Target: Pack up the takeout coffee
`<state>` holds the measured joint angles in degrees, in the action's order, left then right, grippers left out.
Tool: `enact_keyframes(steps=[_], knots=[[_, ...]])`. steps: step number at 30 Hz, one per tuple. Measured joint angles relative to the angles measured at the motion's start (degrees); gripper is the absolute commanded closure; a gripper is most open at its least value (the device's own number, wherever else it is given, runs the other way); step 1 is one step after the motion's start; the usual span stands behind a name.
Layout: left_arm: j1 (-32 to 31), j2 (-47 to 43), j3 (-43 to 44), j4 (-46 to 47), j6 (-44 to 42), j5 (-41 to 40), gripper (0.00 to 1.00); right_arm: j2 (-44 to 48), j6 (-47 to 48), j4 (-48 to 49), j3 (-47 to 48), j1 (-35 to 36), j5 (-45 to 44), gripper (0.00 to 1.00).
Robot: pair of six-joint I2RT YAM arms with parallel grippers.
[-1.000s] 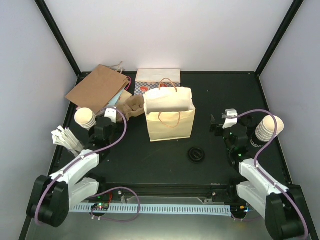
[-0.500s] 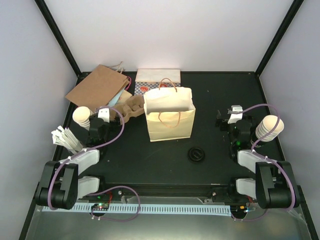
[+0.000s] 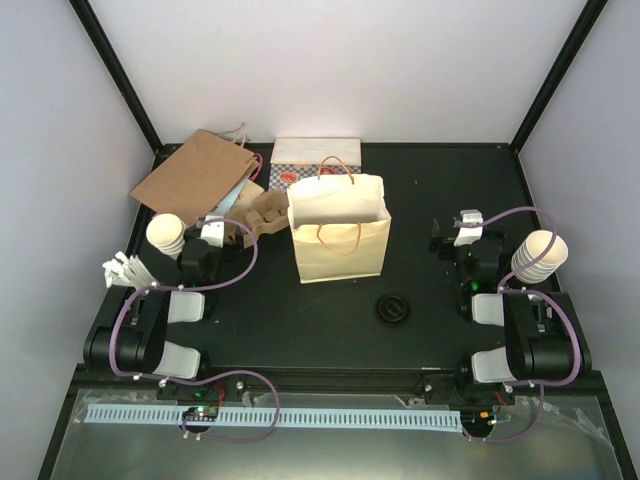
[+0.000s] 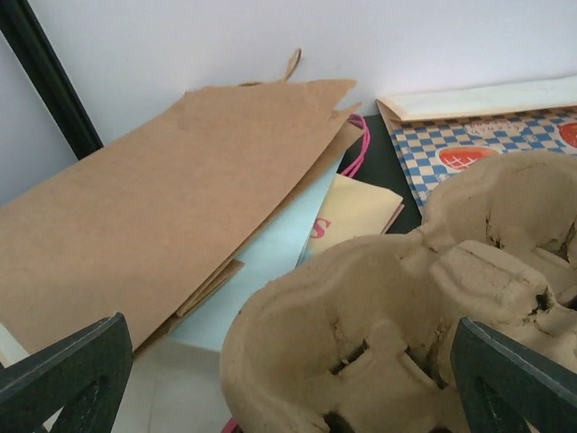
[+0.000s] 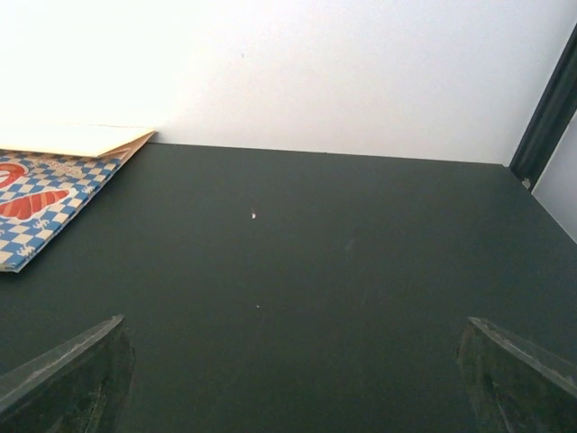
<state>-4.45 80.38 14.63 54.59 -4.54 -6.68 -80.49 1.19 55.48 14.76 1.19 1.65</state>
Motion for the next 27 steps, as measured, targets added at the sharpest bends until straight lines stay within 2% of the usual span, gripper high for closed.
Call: enact_keyframes(steps=[27], knots=[[0.4,-0.3,0.3,-0.6,-0.2,-0.1,0.01,0.2,0.1,1.0,0.0,0.0,0.8,0.00]])
